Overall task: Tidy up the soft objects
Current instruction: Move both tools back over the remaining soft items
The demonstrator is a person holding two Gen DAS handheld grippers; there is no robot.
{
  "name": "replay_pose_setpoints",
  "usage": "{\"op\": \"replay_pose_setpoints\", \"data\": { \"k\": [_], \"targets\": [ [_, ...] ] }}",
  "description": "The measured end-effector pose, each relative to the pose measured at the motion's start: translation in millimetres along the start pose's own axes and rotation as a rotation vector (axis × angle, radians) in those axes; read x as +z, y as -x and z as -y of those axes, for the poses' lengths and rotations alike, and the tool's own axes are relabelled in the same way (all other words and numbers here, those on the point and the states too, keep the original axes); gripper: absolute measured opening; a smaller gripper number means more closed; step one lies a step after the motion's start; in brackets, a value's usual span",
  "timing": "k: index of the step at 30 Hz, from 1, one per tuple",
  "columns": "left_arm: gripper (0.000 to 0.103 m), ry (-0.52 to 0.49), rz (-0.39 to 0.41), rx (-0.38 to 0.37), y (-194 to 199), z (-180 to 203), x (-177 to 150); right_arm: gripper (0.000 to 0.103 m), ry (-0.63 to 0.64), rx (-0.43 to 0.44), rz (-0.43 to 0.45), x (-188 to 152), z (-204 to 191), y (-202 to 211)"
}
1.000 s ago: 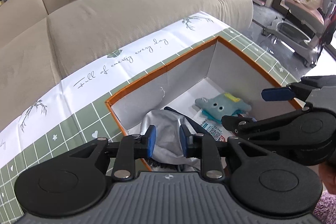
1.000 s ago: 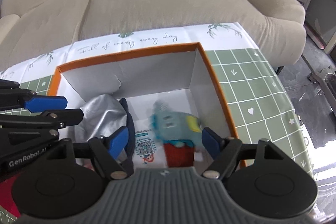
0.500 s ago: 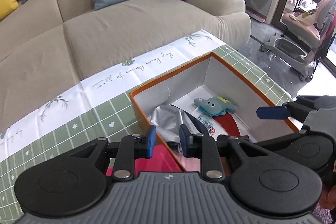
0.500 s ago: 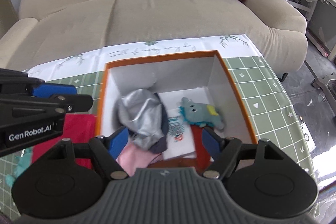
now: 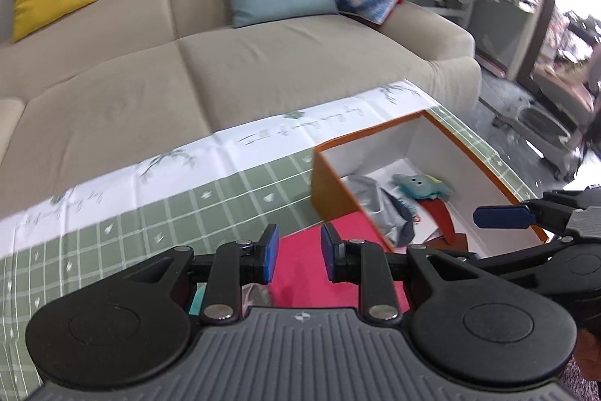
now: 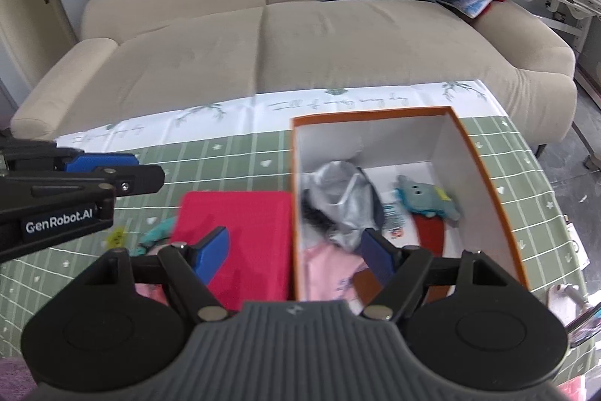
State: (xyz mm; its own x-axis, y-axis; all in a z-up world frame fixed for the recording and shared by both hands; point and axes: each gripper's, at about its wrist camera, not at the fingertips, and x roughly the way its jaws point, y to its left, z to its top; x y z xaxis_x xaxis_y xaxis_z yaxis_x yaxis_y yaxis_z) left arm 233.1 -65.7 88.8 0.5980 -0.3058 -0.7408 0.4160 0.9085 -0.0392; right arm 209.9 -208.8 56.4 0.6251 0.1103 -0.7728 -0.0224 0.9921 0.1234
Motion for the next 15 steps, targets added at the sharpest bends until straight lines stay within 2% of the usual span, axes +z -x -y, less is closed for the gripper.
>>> {"op": "replay_pose_setpoints", "data": {
  "k": [4,9,15],
  "targets": [
    [0.028,0.038,0.01,0.017,13,-20,-19,0.076,0.008,0.04,0.003,-6,-22,4],
    [0.028,0.089,0.008,0.013,25,-51,-43,0.069,0.03,0.102,-0.024,-16,-51,-2],
    [0.029,0.086,-0.01,0.015,29,-80,-66,0.063,0.093,0.146,-0.074,-25,-89,-19]
  ]
}}
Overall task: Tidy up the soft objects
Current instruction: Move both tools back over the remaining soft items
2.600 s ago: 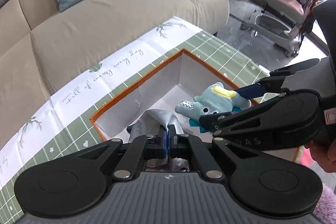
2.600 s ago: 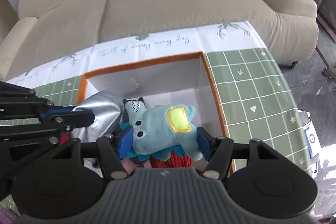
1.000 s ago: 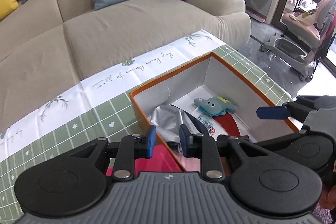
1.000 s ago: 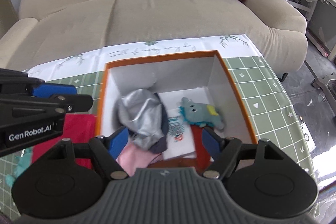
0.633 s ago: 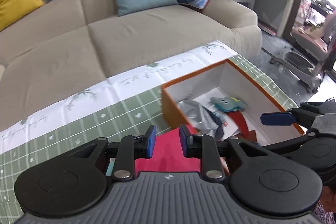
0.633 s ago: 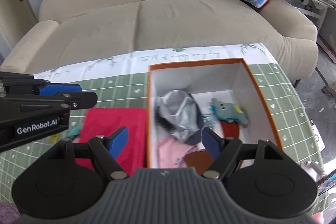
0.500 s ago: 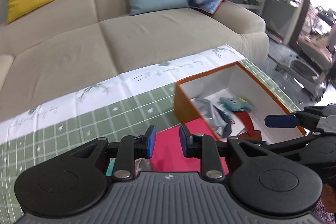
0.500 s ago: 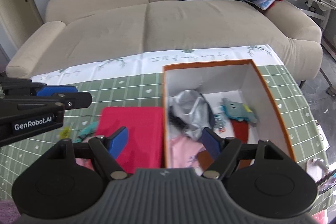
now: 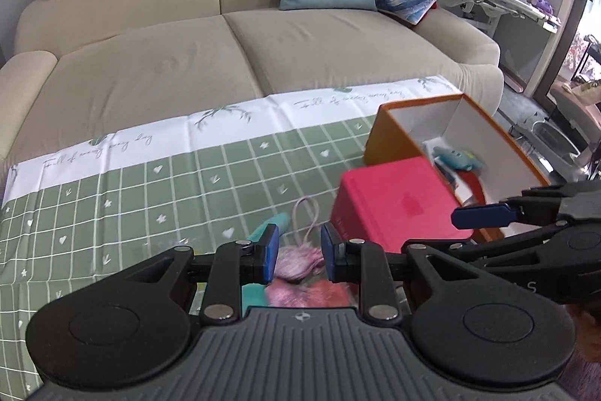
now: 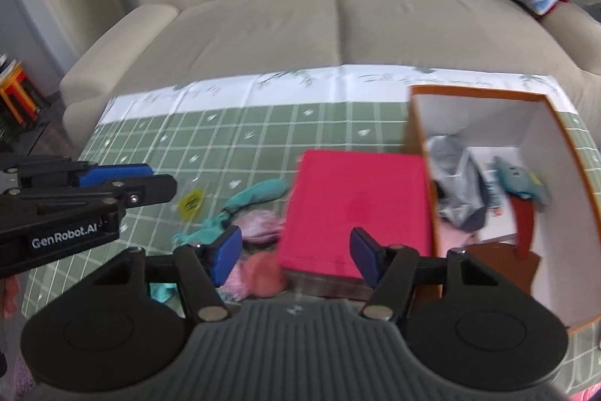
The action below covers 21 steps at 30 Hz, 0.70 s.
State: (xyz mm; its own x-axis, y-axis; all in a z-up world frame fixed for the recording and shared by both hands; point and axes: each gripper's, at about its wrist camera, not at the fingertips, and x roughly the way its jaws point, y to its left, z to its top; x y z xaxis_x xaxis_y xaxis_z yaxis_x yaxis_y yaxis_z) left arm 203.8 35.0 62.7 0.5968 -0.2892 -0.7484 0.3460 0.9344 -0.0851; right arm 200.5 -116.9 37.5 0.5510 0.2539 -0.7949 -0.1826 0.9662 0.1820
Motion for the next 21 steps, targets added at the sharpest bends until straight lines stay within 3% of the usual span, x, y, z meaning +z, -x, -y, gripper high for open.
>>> {"op": "replay_pose_setpoints", "data": {
  "k": [13,16,21],
  "targets": [
    [0.028,-0.044,-0.1,-0.024,-21,-47,-25,0.056,0.195,0.058,-0.1,9,-64,-50],
    [0.03,-0.055,-0.135,-0.038,-32,-56,-32,0.05,0.297,0.063,-0.132,11,-78,-66],
    [0.041,-0.118,-0.214,-0.065,-53,-67,-40,0.049,0.533,0.05,-0.19,15,-95,-89]
  ]
}}
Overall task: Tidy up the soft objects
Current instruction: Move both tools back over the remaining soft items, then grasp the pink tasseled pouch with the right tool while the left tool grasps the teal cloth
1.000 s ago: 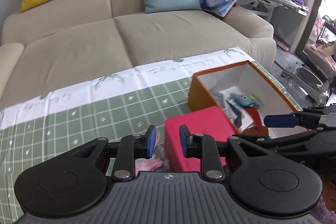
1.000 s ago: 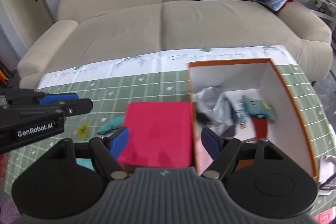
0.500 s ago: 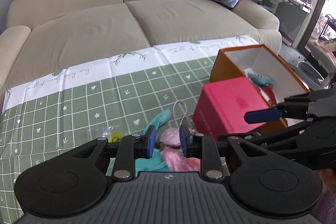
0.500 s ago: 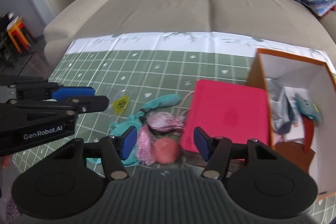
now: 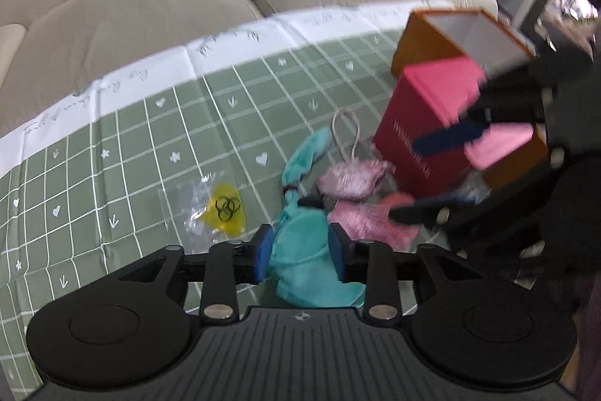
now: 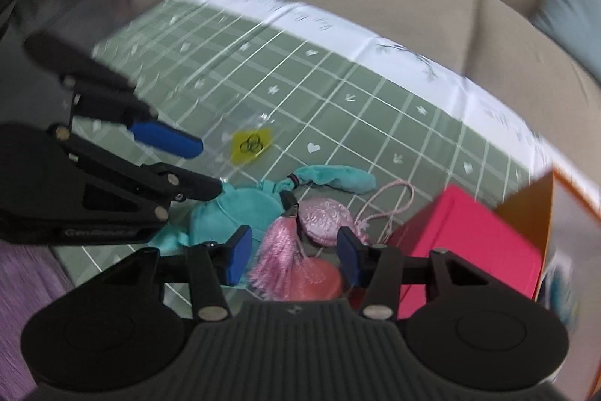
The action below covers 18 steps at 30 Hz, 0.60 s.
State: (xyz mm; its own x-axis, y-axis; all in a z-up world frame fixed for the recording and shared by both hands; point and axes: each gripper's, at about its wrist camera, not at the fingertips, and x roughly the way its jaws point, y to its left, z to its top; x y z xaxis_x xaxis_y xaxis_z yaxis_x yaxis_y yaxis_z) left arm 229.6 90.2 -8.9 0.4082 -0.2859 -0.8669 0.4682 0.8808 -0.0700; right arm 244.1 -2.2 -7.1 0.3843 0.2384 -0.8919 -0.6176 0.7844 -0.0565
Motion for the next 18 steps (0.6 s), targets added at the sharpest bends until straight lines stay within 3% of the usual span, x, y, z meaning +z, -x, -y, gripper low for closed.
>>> {"op": "replay_pose_setpoints", "data": {
  "k": [2,10,18],
  "targets": [
    [0.042,-0.022,-0.027,-0.005,-9,-4,-2,0.049,0.092,-0.009,-0.025,5,0,-6],
    [0.064,-0.029,-0.117,-0.12,-43,-22,-6,0.049,0.397,0.018,-0.158,20,2,-38],
    [0.065,0.054,-0.158,-0.178,-75,-42,-6,0.052,0.608,0.046,-0.297,31,7,-82]
  ]
}}
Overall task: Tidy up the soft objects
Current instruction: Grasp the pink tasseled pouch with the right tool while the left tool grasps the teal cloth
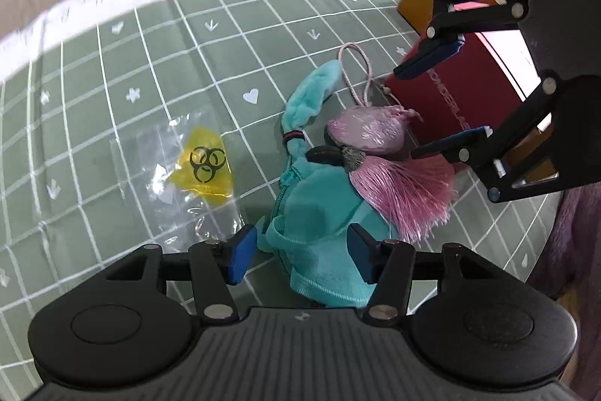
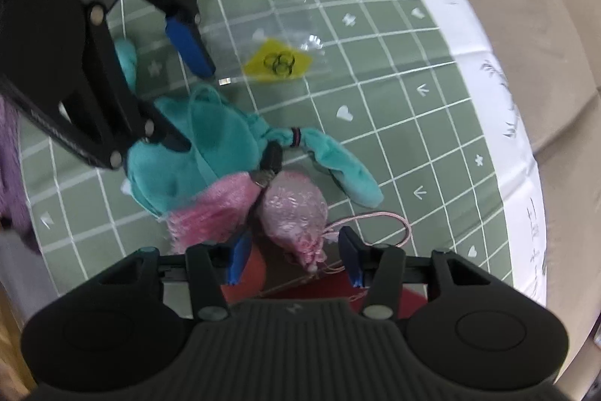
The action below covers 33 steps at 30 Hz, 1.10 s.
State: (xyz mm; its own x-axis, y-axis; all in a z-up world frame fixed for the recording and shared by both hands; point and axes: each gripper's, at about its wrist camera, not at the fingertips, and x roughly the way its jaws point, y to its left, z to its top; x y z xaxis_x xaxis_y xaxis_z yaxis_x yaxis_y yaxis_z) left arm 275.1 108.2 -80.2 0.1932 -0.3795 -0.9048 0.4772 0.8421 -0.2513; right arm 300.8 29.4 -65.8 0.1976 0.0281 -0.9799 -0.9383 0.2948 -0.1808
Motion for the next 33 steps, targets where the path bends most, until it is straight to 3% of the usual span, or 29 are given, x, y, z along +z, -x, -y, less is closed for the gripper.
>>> {"op": "replay_pose_setpoints", "data": {
  "k": [2,8,11,13,15,18,19,22,33],
  "targets": [
    [0.065,0.017,0.008,-0.028,-4,-2,0,0.053,0.026,0.013,-0.028,3,5,-9],
    [0.065,0.016,-0.003,-0.023,-18,-3,3,0.057,0.062,0.036,-0.077,11,7,-33],
    [0.057,0.014,-0.009,-0.033,-23,-3,2,0.056,0.066,0.037,-0.079,15,7,-41],
    [0.054,0.001,-0.003,-0.032,-25,-1,1,0.054,0.058,0.051,-0.076,18,7,-44],
    [0.051,0.001,-0.002,-0.024,-25,0,1,0.042,0.052,0.065,-0.085,19,7,-49],
    [0.045,-0.015,0.009,-0.013,-21,2,-1,0.034,0.073,0.031,-0.085,17,2,-52],
    [0.037,-0.022,0.015,-0.007,-19,4,-2,0.033,0.074,0.032,-0.081,17,2,-52],
    [0.03,-0.03,0.031,0.014,-13,7,-1,0.031,0.058,0.042,-0.071,15,3,-48],
    [0.02,-0.096,0.073,0.116,21,31,0,0.03,0.082,-0.018,-0.023,15,-3,-11]
  ]
}}
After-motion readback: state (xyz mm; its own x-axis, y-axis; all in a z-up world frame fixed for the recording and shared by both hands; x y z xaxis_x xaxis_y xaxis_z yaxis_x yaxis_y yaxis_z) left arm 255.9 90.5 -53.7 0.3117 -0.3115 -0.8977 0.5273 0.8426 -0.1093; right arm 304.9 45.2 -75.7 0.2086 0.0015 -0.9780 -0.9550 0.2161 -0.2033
